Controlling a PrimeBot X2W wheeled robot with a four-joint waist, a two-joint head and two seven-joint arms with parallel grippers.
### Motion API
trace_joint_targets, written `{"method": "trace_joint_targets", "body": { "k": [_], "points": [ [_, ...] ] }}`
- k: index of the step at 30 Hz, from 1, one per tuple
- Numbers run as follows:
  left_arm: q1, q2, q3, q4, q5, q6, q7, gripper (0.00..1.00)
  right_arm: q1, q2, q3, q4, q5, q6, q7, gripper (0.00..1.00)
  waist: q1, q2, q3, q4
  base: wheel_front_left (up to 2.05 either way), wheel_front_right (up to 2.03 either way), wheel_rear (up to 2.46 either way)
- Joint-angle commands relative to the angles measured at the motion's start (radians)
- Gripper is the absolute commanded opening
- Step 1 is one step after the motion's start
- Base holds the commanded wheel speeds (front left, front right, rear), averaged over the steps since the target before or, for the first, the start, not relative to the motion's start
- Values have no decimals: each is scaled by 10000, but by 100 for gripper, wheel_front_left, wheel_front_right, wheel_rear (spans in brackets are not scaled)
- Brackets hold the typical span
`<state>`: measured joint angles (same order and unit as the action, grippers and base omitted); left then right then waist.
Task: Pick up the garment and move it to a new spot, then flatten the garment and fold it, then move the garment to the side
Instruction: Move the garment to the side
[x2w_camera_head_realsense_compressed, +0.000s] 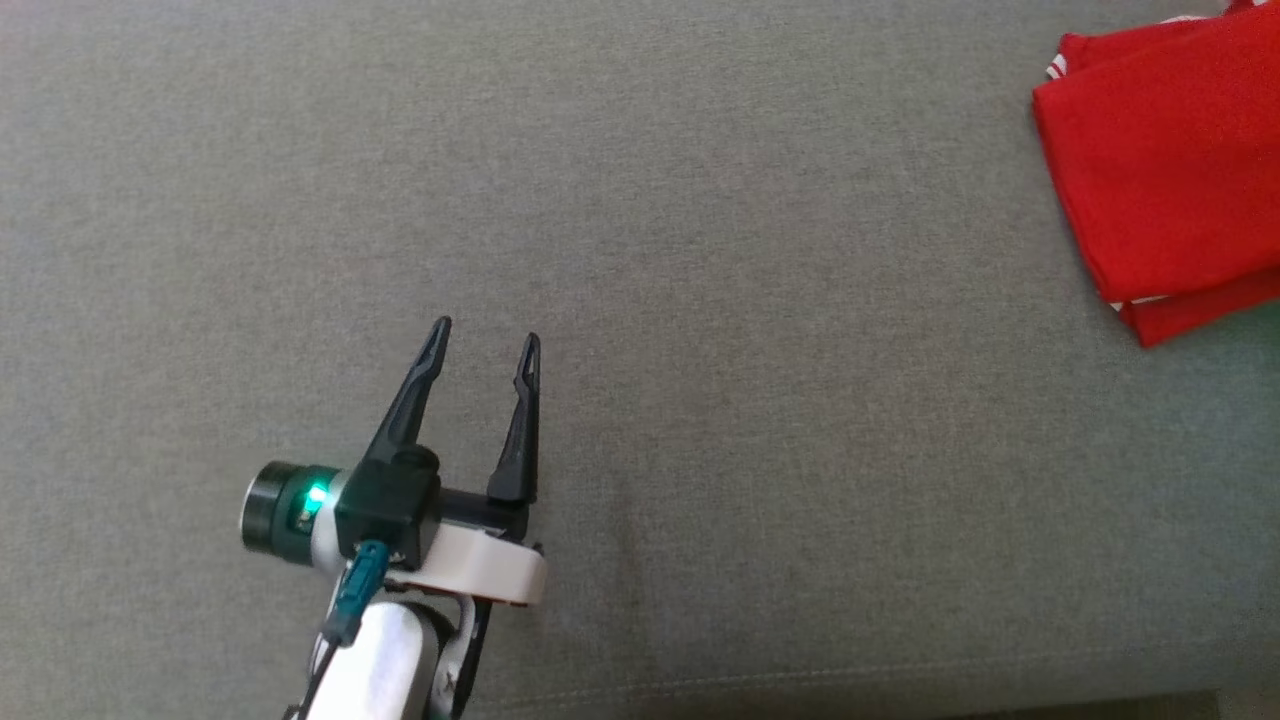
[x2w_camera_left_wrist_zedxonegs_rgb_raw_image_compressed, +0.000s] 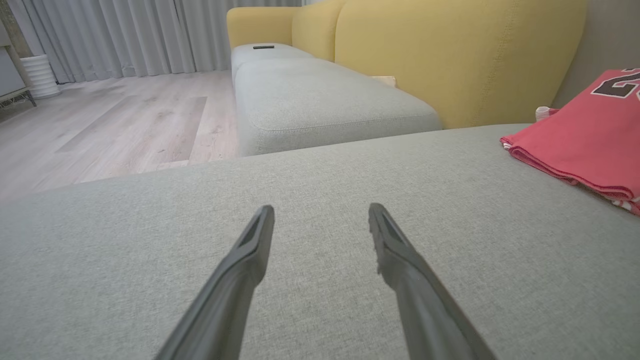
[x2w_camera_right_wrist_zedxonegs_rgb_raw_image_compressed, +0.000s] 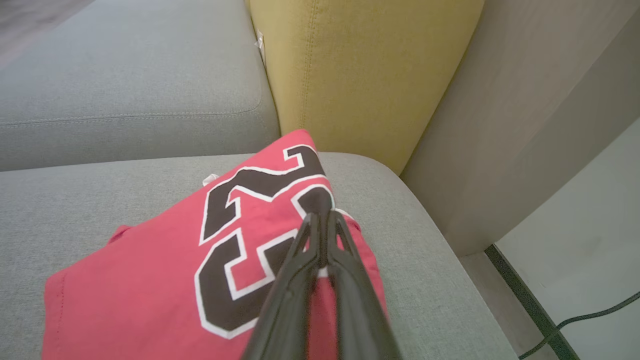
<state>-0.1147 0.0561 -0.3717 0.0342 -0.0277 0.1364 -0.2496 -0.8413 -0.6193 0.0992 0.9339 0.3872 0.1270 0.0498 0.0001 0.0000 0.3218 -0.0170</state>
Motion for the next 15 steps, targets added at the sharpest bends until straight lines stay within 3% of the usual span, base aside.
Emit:
{"method": "trace_joint_targets", "body": {
  "k": [1, 2, 7, 15],
  "points": [
    [-280, -37, 365, -325, 57, 31, -122, 100, -76, -473, -63, -201, -149, 37, -65, 25, -1, 0, -30, 41, 0, 0, 0],
    [-279, -37, 427, -338, 67, 88, -122, 100, -47, -510, -216, -118, -323, 37, -145, 100, -1, 0, -82, 63, 0, 0, 0],
    [100, -42, 733, -387, -246, 242, -122, 100, 324, 56, -976, 38, -1601, 37, -836, 100, -1, 0, -730, 93, 0, 0, 0],
    [1125, -52, 1299, -329, -909, 6, -122, 100, 2276, 2645, -1449, -661, -2630, 37, -1786, 100, -1, 0, -2299, 73, 0, 0, 0]
  ]
}}
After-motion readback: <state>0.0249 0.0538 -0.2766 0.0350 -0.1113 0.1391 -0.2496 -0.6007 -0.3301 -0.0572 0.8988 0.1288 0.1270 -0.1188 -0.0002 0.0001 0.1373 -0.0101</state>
